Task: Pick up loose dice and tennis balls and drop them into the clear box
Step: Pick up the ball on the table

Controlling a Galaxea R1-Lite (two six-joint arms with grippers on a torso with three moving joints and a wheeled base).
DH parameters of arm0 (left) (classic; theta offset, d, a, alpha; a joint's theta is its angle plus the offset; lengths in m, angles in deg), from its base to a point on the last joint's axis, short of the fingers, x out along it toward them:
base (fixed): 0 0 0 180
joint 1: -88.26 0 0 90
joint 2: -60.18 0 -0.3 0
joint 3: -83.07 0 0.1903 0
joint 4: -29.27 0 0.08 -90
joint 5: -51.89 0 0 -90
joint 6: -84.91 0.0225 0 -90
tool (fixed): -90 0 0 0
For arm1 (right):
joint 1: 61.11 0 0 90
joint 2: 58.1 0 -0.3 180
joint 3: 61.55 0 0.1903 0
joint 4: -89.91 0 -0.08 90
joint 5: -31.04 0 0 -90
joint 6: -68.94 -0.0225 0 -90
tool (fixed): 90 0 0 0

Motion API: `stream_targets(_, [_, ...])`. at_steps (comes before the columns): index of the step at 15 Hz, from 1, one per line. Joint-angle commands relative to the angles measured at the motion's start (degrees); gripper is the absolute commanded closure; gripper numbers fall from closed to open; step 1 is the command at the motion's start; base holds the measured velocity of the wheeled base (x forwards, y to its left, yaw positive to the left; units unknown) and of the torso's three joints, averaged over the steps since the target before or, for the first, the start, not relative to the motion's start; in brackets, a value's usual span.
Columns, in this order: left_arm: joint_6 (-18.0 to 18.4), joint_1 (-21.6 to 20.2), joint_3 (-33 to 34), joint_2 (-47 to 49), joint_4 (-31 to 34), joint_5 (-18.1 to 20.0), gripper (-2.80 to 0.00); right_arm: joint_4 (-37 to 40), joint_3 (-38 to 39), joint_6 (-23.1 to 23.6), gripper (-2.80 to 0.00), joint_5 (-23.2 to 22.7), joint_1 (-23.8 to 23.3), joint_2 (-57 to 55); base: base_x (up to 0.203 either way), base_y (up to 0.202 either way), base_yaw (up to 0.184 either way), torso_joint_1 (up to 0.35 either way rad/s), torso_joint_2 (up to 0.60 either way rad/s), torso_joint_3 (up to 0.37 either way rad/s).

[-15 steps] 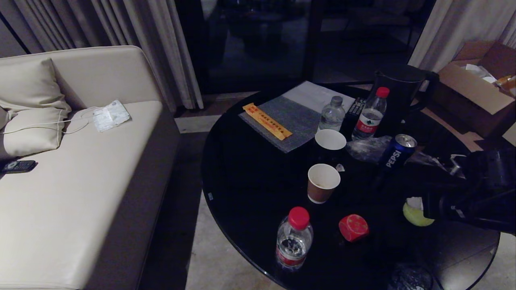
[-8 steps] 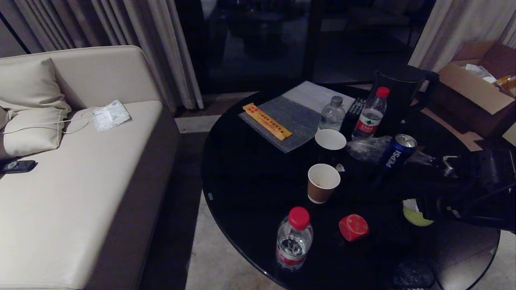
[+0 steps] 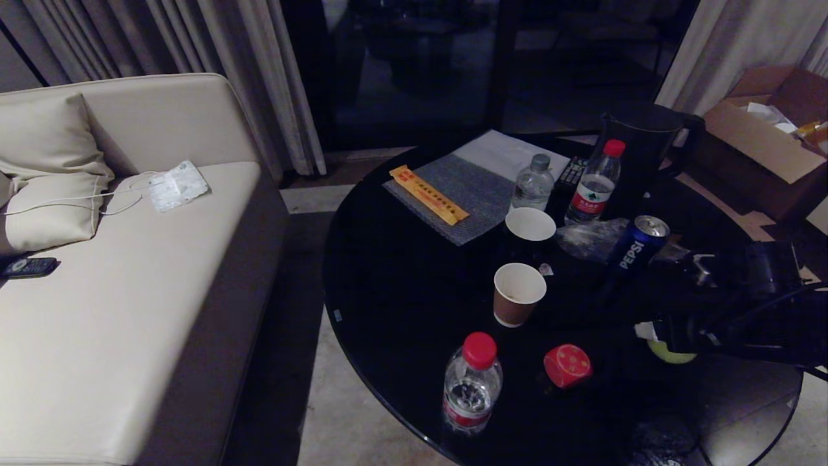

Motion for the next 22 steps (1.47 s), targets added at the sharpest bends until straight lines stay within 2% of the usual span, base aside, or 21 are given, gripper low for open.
stream_targets(1, [0.0,0.0,0.0,0.1,0.0,0.0,0.00,-0.1,-1.0,0.0,-2.80,0.0,0.1,-1.6,0.000,0.000,0.000,0.000,0.00,0.000])
stream_targets(8, [0.0,0.0,0.0,0.1,0.0,0.0,0.00,-0.2,-1.2,1.6,-2.80,0.1,0.1,-3.9,0.000,0.000,0.000,0.000,0.00,0.000])
stream_targets(9, [0.0,0.0,0.0,0.1,0.0,0.0,0.00,-0.2,-1.2,1.6,0.00,0.1,0.1,-4.2,0.000,0.000,0.000,0.000,0.00,0.000])
stream_targets(17, [0.0,0.0,0.0,0.0,0.0,0.0,0.00,0.0,0.0,2.6,0.00,0.8,0.2,-0.6,0.000,0.000,0.000,0.000,0.00,0.000])
stream_targets(20, [0.0,0.0,0.0,0.0,0.0,0.0,0.00,0.3,4.0,4.4,0.00,0.8,0.0,7.1,0.000,0.000,0.000,0.000,0.00,0.000])
stream_targets(22, [0.0,0.0,0.0,0.1,0.0,0.0,0.00,0.4,9.3,5.1,0.00,0.8,-0.1,13.5,0.000,0.000,0.000,0.000,0.00,0.000])
